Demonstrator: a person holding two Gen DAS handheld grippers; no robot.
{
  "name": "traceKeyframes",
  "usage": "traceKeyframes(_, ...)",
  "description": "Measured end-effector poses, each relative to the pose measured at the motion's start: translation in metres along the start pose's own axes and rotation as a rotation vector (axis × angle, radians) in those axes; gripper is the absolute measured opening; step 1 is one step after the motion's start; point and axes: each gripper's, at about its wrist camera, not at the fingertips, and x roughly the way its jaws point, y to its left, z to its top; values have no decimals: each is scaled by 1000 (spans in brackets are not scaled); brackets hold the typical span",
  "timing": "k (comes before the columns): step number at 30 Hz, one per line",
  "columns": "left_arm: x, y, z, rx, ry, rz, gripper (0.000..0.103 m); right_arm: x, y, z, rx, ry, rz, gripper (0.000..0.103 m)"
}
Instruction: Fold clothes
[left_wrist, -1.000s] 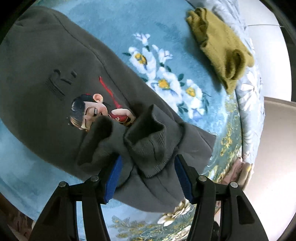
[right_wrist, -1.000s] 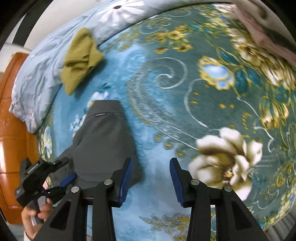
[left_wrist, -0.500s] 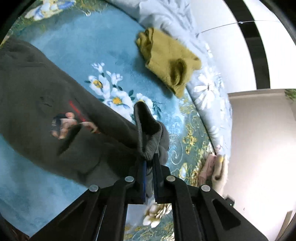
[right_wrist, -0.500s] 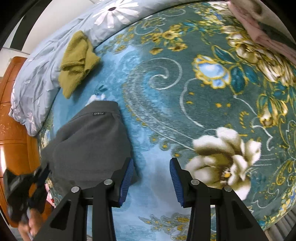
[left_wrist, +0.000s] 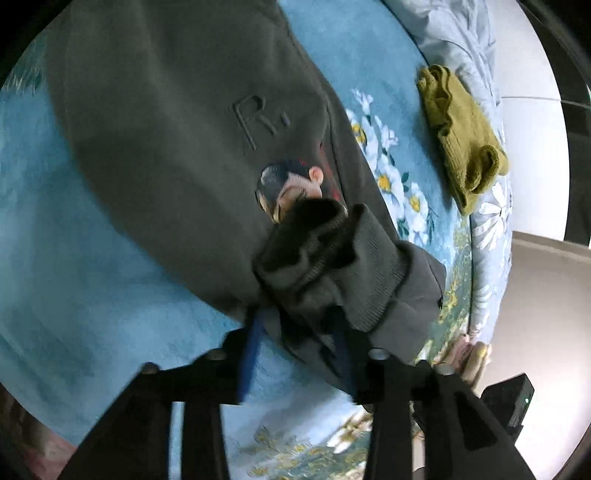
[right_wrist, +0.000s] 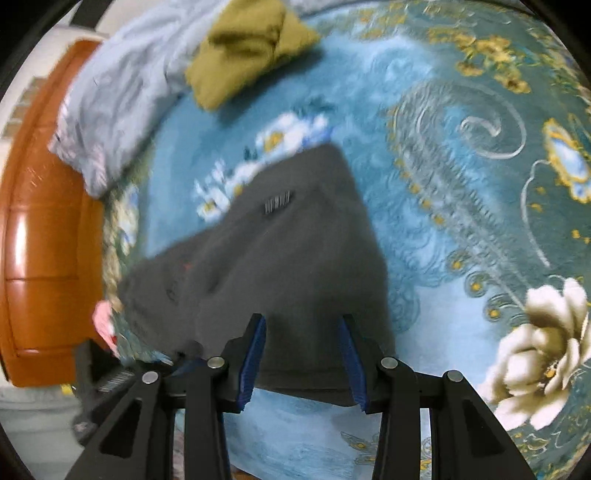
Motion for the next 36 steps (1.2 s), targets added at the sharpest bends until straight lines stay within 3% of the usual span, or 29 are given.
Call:
traceKeyframes(6,7,7,8,6,11,-42,63,14,0,-1,0,16,-34,46)
traceKeyframes(11,12,0,9,6,36,-91,64,18,-5,4,11,29,-47,46)
traceKeyframes(15,12,-16,4,80,37,-123,64,23,-6,5,12,35,-67,46)
traceKeyframes(20,20,-18,8,115,42,-52,62,29,-11,6,22,51,-79,46)
traceKeyframes(23,12,-16,5,130,18,-65,44,31,-13,7,26,57,-86,46)
traceKeyframes(25,7,-20,3,153,13,-71,22,29,-12,6,27,54,-93,46)
traceKeyframes(27,2,-24,2,177,5,-76,17,27,-11,5,29,51,-97,46)
traceKeyframes(32,-27,-36,10,222,-36,-131,15,15,-4,2,24,31,-64,46)
traceKeyframes(36,-49,-26,30,250,-86,-107,15,13,15,2,-19,32,-35,46)
